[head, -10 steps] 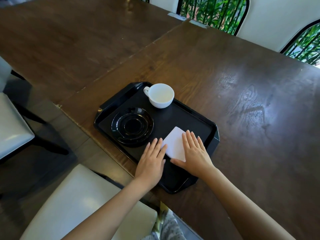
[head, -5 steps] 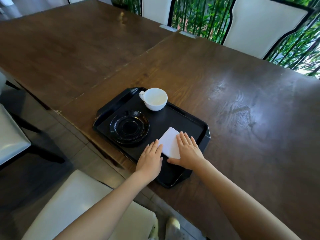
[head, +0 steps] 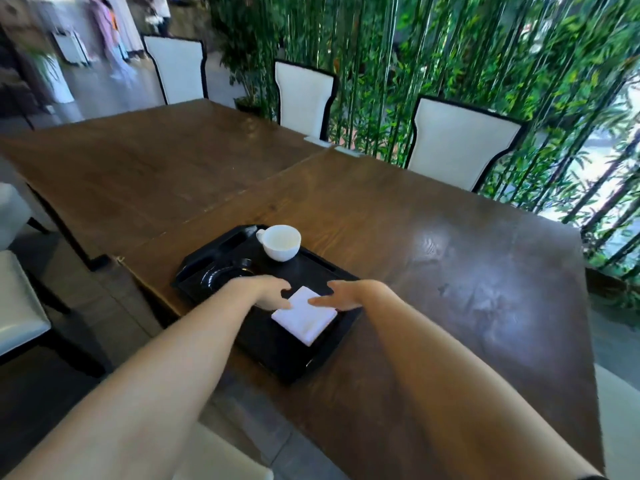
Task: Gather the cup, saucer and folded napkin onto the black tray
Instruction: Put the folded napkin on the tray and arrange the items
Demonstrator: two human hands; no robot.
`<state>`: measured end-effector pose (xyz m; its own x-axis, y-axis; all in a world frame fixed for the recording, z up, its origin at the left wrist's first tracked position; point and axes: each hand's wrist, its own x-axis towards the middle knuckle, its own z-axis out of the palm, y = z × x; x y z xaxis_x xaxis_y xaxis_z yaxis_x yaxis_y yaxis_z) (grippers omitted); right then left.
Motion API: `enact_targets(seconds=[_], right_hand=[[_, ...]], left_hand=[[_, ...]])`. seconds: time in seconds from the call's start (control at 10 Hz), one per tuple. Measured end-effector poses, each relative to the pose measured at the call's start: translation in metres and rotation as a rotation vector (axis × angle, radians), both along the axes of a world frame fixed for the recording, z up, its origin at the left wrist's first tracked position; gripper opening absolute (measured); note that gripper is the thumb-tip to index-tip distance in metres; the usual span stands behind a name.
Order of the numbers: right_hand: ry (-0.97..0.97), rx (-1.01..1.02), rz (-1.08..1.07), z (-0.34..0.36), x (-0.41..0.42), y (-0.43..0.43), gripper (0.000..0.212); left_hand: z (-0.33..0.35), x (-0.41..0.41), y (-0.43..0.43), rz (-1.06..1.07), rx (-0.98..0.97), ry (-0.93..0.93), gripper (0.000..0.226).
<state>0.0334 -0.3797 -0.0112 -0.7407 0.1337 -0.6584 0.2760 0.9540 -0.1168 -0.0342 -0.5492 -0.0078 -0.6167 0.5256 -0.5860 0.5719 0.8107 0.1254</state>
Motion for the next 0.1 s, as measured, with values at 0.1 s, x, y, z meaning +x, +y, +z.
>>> enact_targets(seconds=[0.1], right_hand=[[-0.003, 0.113, 0.057, 0.0687, 0.0053, 0.0056, 0.1]], left_hand=[[0.0657, 0.0023, 0.0013, 0.007, -0.03, 0.069, 0.066]])
